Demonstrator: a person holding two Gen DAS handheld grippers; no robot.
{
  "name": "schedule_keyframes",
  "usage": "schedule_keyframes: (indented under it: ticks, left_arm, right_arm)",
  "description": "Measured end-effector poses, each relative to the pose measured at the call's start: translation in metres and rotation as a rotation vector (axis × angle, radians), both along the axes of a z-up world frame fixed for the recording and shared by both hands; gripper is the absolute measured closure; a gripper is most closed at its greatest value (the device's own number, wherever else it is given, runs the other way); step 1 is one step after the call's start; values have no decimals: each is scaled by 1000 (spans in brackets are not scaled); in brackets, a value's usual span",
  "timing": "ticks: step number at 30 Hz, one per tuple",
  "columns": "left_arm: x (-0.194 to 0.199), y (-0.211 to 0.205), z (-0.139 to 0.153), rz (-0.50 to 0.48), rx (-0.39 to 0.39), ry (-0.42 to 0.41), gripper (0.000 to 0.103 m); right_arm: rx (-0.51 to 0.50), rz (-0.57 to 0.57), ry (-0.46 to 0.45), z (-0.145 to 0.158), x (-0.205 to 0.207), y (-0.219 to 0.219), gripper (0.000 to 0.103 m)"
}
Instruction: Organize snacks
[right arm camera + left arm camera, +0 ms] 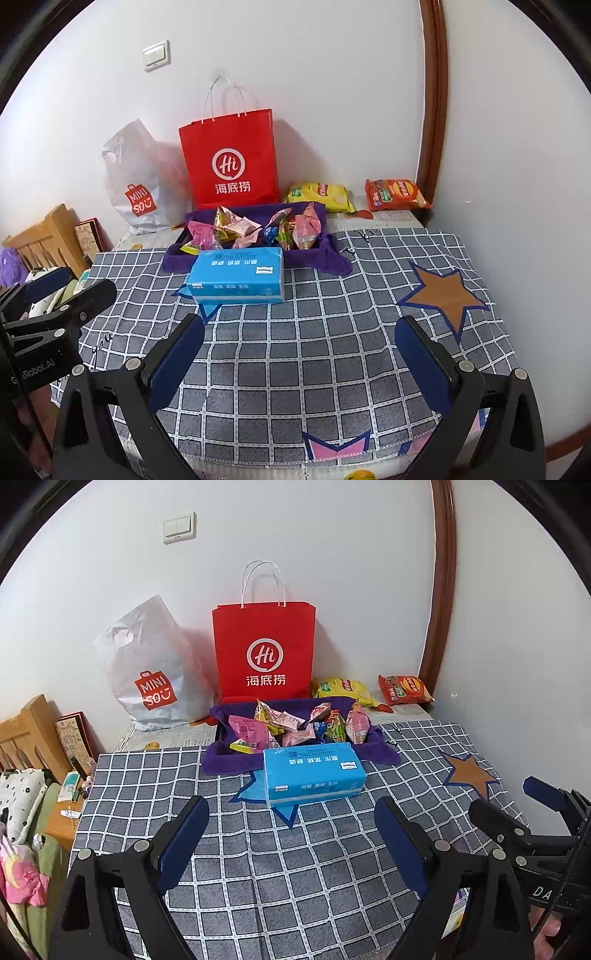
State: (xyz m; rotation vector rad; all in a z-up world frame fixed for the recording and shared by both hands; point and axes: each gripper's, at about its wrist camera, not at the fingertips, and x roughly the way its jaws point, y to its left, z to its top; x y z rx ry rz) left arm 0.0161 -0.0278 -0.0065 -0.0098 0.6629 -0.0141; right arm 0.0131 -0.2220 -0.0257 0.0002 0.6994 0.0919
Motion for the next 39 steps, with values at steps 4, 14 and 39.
schedule_keyframes:
  ticks: [4,14,39]
  left_arm:
    - [1,0,0,1,-5,2,12]
    - [1,1,0,0,-9,5,12]
    - [-2,0,1,3,-16,-1,12]
  right_arm:
    - [0,1,-2,1,1,1,1]
    - [1,-1,-2,2,1,1,1]
    - [3,6,-14,3,-1,0,2]
